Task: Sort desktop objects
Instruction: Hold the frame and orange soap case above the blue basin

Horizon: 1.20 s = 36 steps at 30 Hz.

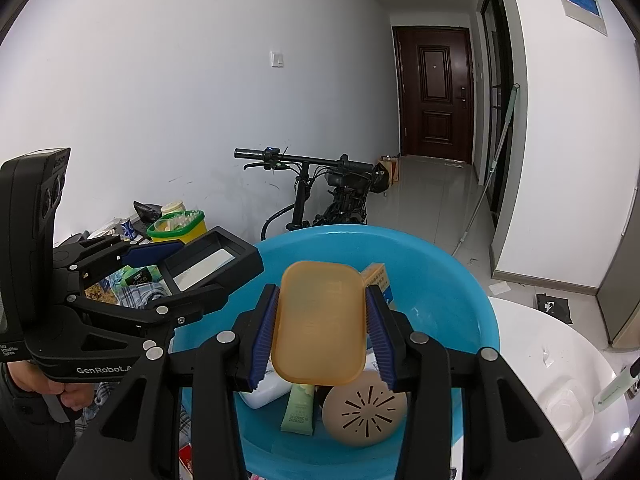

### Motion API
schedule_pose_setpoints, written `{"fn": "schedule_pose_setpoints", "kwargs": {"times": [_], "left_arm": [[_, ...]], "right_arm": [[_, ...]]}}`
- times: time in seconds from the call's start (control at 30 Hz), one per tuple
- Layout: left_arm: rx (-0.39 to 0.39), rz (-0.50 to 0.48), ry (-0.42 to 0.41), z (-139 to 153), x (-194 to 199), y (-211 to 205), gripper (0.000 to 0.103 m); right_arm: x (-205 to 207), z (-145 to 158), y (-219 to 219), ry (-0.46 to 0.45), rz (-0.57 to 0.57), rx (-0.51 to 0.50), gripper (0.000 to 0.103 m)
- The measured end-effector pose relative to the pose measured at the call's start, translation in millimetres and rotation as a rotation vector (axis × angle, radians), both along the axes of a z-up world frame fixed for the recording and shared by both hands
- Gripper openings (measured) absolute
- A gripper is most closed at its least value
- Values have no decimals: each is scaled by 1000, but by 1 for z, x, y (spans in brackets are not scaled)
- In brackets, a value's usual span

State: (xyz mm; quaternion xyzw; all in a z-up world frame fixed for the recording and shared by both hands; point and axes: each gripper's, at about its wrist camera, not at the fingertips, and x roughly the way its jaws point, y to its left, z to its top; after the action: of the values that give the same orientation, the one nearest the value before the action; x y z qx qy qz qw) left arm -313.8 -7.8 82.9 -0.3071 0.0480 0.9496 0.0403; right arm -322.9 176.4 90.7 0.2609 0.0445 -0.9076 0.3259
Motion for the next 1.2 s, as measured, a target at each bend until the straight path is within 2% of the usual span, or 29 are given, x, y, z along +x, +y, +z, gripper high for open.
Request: {"fn": "schedule_pose_setpoints", "kwargs": {"times": [1.2], "left_arm": [[-16, 9, 2, -3, -2, -2, 72]], "right_arm": [[-1, -1, -2, -5, -6, -2, 42]]}}
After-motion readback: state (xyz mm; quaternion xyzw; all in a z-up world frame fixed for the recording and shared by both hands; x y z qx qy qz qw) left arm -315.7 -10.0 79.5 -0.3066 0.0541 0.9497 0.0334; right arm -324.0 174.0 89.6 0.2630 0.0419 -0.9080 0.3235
